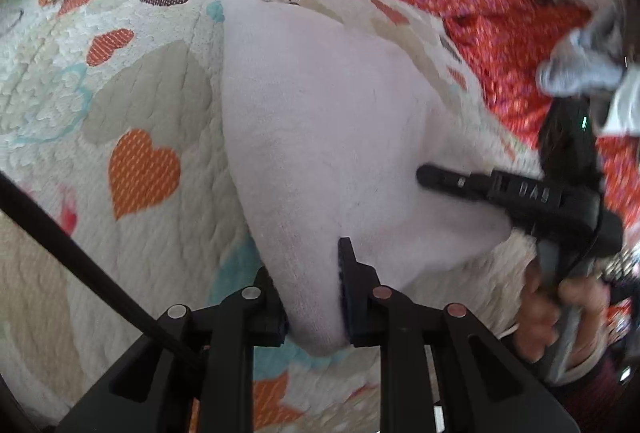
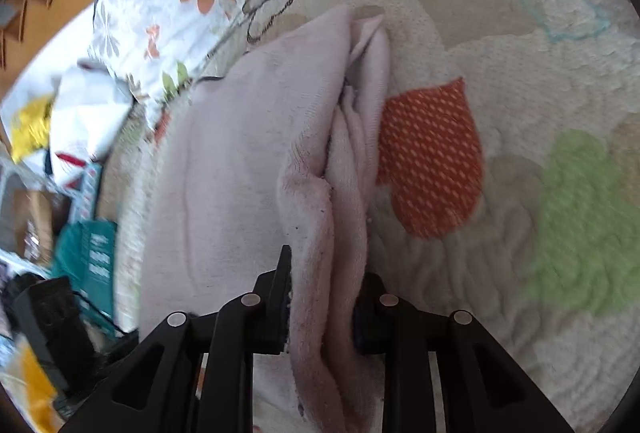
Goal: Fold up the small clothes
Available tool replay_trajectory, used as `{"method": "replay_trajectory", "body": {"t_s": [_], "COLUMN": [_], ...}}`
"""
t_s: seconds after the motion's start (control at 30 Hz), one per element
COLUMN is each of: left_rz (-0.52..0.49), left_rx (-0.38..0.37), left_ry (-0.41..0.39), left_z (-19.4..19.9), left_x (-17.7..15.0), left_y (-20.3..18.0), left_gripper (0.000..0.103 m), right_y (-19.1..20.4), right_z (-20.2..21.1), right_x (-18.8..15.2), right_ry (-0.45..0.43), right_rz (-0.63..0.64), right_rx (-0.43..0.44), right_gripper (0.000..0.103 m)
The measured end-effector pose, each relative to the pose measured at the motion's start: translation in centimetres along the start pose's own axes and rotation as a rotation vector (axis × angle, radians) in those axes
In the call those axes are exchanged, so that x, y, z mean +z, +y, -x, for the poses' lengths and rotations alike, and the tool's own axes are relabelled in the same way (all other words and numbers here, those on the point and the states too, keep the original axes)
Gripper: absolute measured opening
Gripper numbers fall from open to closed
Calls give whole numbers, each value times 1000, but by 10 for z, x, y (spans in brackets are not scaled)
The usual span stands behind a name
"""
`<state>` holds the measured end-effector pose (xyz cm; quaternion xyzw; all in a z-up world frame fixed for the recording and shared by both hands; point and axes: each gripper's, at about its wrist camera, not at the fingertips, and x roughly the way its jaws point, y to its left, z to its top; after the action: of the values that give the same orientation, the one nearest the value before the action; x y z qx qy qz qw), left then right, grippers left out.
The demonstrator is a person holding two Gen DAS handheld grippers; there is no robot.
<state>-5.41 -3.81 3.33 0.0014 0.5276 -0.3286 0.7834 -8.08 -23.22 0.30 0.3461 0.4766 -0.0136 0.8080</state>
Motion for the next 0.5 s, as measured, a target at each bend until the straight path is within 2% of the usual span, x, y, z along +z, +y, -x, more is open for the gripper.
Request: {"method": "replay_trajectory", "body": {"t_s": [0.1,0.27,0.33,0.4,0.5], "left_rz": [-52,-45,-47,-50,-34], "left_rx": [66,111,130,163,225], "left_ry": [-30,-91,-131,-177,-236], "left_z": [11,38,50,59,69], "left_x": [-13,-29,-34,-37,-37], "left_y": [-5,-7,-8,-7,0], "left_gripper": [24,31,43,53,57], "right_y": [1,-17,-13,-4,18], "right_z": [12,48,66,78,77], "right_x": [-8,-20,-20,-18,-17], "right_ry": [-19,-111,-193,-259,-292], "right_rz": [5,-55,-33,2,69], "right_rx": [-47,-77,-102,-74,24], "right_gripper": [32,33,33,33,33]}}
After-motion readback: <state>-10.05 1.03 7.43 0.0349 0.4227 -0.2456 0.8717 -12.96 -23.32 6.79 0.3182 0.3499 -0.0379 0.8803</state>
